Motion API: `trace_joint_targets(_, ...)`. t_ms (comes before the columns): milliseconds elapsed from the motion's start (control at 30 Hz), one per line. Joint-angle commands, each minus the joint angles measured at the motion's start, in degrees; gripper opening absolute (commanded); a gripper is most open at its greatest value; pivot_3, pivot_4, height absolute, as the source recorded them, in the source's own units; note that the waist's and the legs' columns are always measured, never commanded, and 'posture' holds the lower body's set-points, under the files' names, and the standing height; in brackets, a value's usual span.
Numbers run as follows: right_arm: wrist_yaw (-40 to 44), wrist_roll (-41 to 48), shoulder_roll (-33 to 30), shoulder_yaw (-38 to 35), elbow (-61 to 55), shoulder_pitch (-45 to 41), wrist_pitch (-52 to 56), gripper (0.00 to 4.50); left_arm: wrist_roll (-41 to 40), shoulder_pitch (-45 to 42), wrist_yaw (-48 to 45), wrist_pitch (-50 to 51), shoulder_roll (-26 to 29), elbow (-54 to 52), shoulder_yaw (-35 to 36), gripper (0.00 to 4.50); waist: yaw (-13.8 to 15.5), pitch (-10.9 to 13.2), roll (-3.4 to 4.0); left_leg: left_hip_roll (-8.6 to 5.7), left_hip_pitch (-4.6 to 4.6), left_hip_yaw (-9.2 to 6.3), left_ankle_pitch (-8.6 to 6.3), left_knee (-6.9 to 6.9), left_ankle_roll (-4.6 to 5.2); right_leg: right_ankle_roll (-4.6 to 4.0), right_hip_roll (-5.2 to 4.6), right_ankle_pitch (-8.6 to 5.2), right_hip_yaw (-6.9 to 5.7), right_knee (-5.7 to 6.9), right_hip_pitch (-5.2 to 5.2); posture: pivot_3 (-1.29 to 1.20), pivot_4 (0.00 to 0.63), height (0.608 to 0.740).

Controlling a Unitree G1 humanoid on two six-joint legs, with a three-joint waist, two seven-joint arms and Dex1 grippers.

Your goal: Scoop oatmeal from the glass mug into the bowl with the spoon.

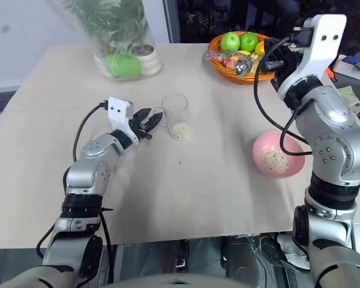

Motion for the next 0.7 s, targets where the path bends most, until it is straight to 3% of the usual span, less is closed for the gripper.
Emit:
trace_joint_targets(33,-0.16,0.62,-0.37,-1.61,-3.18,0.03,-0.25,0.0,1.02,-2.38,1.1,-1.85,-0.84,1.65,0.21,2.16,-0.01,0.0,0.0,0.0,0.0,0.0,0.0,0.0,0.0,0.0,0.0,0.0,0.01,0.0,0.0,0.0,0.15,0.74)
trace_joint_targets(133,0.04,0.62,-0.74,-1.41,-3.4,0.66,-0.16,0.0,1.07,-3.44,1.6,-2.65,-1.41,3.29,0.69,1.44,-0.02,0.0,0.0,0.0,0.0,0.01,0.0,0.0,0.0,0.0,0.0,0.0,0.01,-0.01,0.0,0.0,0.15,0.74)
trace_joint_targets(167,0.11,0.56,-0.81,-1.36,-3.32,0.8,-0.18,0.0,1.12,-3.71,1.72,-3.05,-1.53,3.73,0.74,0.79,-0.02,0.0,0.0,0.0,0.0,0.0,0.0,0.0,0.0,0.0,0.0,0.0,0.0,-0.01,0.0,0.0,0.15,0.74)
trace_joint_targets(233,0.24,0.55,-0.94,-1.33,-3.3,1.07,-0.15,0.0,1.11,-4.16,2.0,-3.68,-1.82,4.29,0.9,0.08,-0.03,0.0,0.0,0.0,0.0,0.01,0.0,0.0,0.0,0.0,0.0,0.0,0.0,-0.01,0.0,0.0,0.15,0.74)
trace_joint_targets(367,0.71,3.91,-0.83,-2.62,-2.97,1.03,1.91,0.0,1.02,-7.6,2.0,-6.47,-3.07,5.77,1.08,0.08,0.12,0.0,-0.01,0.0,0.0,0.02,0.0,0.0,0.0,0.0,0.0,0.0,0.01,0.0,-0.01,0.0,0.15,0.74)
trace_joint_targets(567,2.0,24.33,-1.94,-5.93,-5.77,-2.24,10.3,0.0,8.0,-17.83,0.4,-17.58,-2.35,17.17,-3.22,0.08,0.94,0.0,0.0,-0.02,-0.05,0.15,0.0,0.01,0.0,-0.01,0.0,0.0,-0.07,-0.04,0.0,0.0,0.15,0.74)
trace_joint_targets(700,-0.17,27.37,-2.22,-3.65,-5.5,-4.93,11.24,0.0,12.47,-22.91,-0.91,-25.46,-2.53,25.44,-6.13,0.08,0.96,0.0,-0.01,-0.03,-0.05,0.16,-0.01,0.01,0.01,-0.01,0.0,0.0,-0.07,-0.05,0.01,0.0,0.15,0.74)
